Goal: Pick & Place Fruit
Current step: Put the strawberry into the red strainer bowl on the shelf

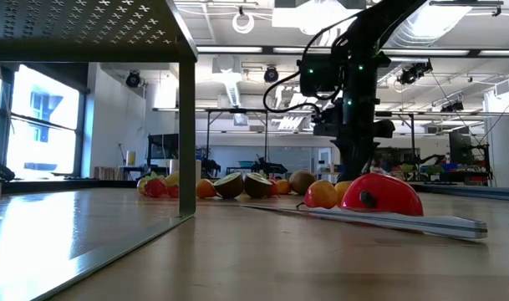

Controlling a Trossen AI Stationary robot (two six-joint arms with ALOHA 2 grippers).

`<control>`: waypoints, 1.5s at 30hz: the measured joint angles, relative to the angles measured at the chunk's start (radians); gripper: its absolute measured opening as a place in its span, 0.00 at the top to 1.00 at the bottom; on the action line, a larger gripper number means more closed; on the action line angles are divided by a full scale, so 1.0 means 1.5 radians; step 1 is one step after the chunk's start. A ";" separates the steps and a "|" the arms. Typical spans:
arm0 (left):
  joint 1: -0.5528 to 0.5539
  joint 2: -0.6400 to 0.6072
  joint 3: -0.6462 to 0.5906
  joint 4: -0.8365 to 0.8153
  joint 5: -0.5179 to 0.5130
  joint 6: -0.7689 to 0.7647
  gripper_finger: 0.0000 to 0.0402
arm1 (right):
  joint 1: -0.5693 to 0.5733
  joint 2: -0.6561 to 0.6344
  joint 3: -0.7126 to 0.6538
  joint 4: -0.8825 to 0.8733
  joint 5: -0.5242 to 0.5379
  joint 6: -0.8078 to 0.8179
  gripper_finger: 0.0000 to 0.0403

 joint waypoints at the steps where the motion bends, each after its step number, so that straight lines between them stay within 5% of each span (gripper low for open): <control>1: 0.000 0.000 0.000 0.000 0.000 0.000 0.81 | 0.000 0.000 0.000 0.000 0.000 0.000 0.92; 19: 0.000 0.000 0.000 0.000 0.000 0.000 0.81 | 0.001 -0.025 0.001 0.001 0.003 -0.048 0.99; 30: 0.000 -0.009 -0.001 0.001 -0.001 0.004 0.81 | 0.000 -0.197 0.002 0.070 -0.024 -0.052 0.99; 45: 0.000 -0.015 0.000 0.007 -0.004 0.005 0.81 | 0.005 -0.406 0.002 0.327 -0.094 -0.087 0.99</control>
